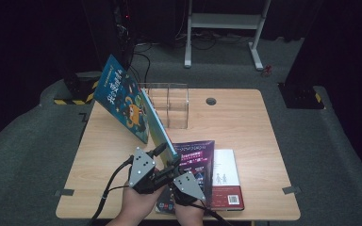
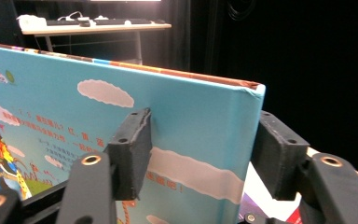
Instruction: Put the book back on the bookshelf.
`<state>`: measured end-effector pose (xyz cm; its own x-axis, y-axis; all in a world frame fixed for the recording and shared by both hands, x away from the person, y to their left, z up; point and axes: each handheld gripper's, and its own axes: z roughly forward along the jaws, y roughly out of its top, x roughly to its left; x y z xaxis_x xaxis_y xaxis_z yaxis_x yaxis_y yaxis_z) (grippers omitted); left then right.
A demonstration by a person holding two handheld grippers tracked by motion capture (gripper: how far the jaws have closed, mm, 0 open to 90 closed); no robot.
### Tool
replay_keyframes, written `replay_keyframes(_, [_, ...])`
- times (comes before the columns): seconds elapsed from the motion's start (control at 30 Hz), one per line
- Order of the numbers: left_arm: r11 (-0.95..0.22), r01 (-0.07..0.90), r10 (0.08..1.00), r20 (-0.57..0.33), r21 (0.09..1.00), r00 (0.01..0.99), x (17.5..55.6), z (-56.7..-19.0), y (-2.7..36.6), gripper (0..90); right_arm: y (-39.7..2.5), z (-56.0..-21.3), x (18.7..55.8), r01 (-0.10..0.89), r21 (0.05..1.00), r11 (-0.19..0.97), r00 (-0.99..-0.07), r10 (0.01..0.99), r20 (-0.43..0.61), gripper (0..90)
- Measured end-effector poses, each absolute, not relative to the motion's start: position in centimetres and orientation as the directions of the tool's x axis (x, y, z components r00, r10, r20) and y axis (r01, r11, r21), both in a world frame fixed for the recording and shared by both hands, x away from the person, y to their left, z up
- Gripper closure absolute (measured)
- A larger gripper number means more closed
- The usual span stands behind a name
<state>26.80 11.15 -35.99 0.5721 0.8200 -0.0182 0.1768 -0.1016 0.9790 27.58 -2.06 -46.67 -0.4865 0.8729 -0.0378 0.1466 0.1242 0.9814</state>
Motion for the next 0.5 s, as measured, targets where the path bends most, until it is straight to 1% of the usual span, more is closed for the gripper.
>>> replay_keyframes(0.17, [-0.115, 0.168, 0.818, -0.003, 0.979, 0.575, 26.69, -36.05, 11.23, 54.0, -2.08, -46.89, 27.27, 0.168, 0.976, 0.137, -0.512, 0.858, -0.032, 72.7])
replay_keyframes(0.4, [-0.113, 0.157, 0.820, 0.004, 0.981, 0.572, 26.37, -36.16, 11.66, 55.6, -1.89, -47.13, 27.15, 0.166, 0.975, 0.147, -0.521, 0.852, -0.039, 71.9])
replay_keyframes(0.5, [-0.114, 0.157, 0.821, 0.004, 0.981, 0.571, 26.30, -36.15, 11.85, 57.3, -1.73, -47.23, 27.33, 0.197, 0.968, 0.153, -0.532, 0.846, -0.025, 68.5])
